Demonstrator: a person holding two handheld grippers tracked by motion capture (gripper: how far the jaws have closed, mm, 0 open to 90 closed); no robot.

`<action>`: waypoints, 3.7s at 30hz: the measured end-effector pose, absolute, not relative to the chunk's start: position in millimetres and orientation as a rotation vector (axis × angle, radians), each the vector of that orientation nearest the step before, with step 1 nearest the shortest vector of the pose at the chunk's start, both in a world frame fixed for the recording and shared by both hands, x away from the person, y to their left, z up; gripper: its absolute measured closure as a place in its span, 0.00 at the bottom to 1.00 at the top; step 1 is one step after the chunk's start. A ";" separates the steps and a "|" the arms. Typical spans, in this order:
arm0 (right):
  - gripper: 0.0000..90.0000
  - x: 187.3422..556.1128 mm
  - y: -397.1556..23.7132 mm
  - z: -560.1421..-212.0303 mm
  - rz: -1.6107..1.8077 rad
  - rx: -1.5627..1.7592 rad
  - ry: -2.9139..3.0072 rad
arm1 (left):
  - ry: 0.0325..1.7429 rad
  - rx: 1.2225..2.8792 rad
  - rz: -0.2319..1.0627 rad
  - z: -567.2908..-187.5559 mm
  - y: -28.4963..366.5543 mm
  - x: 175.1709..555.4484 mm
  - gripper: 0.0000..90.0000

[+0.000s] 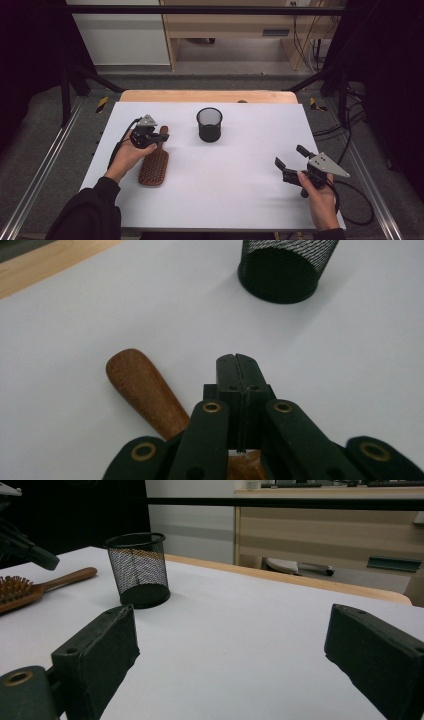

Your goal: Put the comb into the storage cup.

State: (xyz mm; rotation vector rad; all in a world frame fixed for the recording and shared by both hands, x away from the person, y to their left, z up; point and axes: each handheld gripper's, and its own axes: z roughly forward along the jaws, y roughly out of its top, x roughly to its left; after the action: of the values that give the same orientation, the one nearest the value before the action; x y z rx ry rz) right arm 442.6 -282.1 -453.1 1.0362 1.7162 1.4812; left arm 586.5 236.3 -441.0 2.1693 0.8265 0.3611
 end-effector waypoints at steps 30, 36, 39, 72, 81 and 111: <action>0.07 442.9 -284.4 -452.9 1.465 1.036 1.721 | 0.963 2.290 0.392 -458.5 275.9 579.5 1.00; 0.07 442.2 -284.8 -452.5 1.465 1.041 1.716 | 1.000 2.277 0.390 -460.1 289.7 565.6 1.00; 0.07 442.0 -284.4 -452.4 1.467 1.041 1.716 | 1.016 2.270 0.394 -460.4 294.4 557.8 1.00; 0.07 440.2 -283.3 -451.0 1.488 1.021 1.728 | 1.078 2.277 0.375 -460.4 290.1 508.8 1.00; 0.07 439.9 -283.1 -451.1 1.490 1.023 1.732 | 1.072 2.240 0.410 -440.0 294.0 496.3 0.99; 0.06 439.4 -282.0 -452.2 1.475 1.015 1.761 | 1.114 2.369 0.426 -454.6 281.6 497.7 0.07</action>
State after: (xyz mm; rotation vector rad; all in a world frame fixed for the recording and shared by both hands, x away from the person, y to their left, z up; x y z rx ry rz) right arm 439.4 -282.0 -452.2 1.0154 1.7611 1.4754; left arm 497.7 281.6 -454.6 2.3687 1.1136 0.4264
